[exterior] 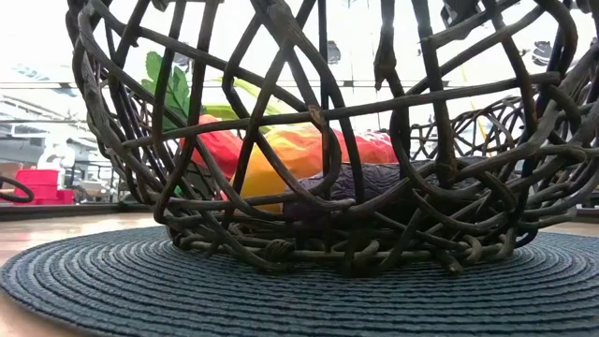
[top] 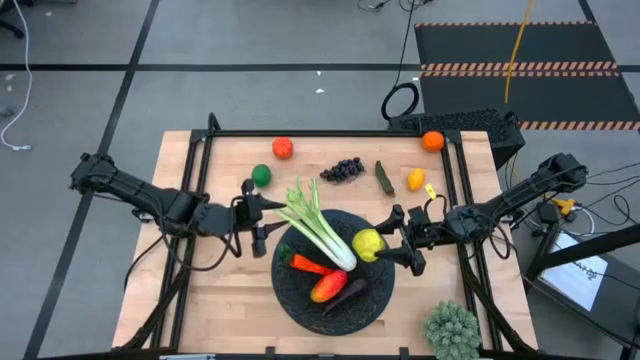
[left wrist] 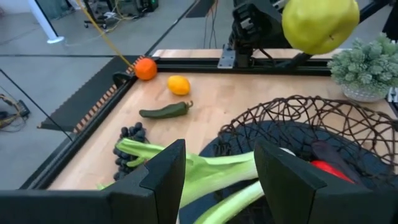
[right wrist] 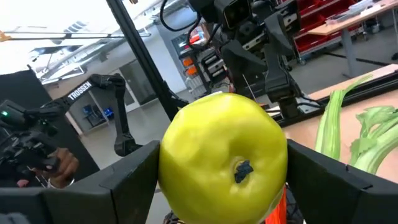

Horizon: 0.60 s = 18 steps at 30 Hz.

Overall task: Build produce basket
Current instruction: Put the green apple into the black mesh basket

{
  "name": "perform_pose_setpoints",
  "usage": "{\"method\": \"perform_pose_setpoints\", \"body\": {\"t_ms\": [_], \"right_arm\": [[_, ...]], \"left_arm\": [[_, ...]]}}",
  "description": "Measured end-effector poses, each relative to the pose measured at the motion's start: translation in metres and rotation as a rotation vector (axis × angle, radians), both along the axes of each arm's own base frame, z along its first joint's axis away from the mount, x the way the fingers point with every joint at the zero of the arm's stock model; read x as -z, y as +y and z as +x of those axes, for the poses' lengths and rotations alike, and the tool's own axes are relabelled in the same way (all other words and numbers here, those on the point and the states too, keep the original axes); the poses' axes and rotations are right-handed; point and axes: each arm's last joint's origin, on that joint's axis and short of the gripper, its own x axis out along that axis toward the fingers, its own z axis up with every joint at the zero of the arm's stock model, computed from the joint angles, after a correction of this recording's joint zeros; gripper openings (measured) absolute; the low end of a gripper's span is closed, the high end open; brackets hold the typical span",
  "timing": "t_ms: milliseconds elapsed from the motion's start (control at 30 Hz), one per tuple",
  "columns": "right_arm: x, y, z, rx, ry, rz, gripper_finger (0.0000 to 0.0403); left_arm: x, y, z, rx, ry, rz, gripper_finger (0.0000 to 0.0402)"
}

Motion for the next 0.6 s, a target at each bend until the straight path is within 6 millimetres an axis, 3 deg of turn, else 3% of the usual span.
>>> {"method": "perform_pose_setpoints", "body": {"t_ms": [600], "right_arm": [[0.0087, 0.0093, -0.0003, -0.03, 0.028, -0.21, 0.0306]], "left_arm": [[-0.0005, 0.0071, 0.0022, -0.022, 0.002, 0.024, 0.0191]]}}
